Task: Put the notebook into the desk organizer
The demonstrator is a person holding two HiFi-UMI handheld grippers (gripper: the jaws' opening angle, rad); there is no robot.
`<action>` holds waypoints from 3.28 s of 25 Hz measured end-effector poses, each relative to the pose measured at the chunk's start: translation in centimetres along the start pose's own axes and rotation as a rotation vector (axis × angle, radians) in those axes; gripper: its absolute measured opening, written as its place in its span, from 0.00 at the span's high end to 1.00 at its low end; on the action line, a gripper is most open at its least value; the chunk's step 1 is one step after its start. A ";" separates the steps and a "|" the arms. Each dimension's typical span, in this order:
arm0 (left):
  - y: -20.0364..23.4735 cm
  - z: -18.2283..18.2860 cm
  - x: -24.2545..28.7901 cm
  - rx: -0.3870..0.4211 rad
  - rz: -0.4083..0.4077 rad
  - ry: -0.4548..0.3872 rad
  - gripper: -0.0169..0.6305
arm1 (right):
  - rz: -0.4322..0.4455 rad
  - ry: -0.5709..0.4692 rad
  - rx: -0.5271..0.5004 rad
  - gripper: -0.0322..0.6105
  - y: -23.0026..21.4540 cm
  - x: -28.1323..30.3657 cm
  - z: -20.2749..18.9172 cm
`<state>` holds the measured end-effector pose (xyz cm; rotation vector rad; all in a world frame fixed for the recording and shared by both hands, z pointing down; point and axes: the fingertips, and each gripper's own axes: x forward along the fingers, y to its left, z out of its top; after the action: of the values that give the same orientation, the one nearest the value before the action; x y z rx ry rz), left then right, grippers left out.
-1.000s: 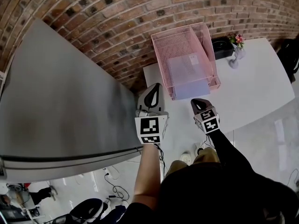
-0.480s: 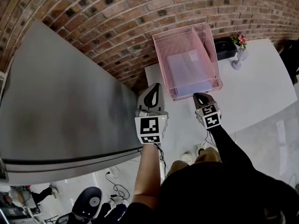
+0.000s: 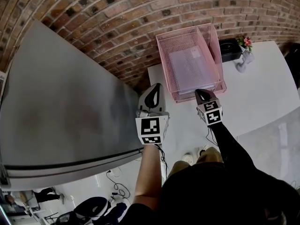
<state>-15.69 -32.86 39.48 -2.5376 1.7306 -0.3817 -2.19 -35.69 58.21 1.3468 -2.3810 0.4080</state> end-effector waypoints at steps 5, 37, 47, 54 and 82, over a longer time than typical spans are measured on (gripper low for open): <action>0.5 -0.3 0.3 -0.006 0.013 0.007 0.95 | 0.004 -0.005 0.001 0.91 -0.1 1.2 0.6; -0.7 2.3 -5.0 -0.026 -0.061 -0.093 0.95 | -0.144 -0.168 -0.052 0.91 1.5 -7.9 5.3; -2.5 2.5 -8.5 -0.023 -0.081 -0.111 0.95 | -0.179 -0.318 -0.098 0.91 3.7 -15.5 10.1; -3.6 2.4 -10.1 -0.010 -0.106 -0.120 0.95 | -0.205 -0.376 -0.132 0.91 5.3 -18.8 11.9; -4.6 2.7 -12.4 -0.028 -0.140 -0.150 0.95 | -0.224 -0.393 -0.177 0.92 7.3 -22.6 12.4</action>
<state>-15.12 -20.01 35.49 -2.6391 1.5230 -0.1683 -0.02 -20.22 36.44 1.7100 -2.4509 -0.1422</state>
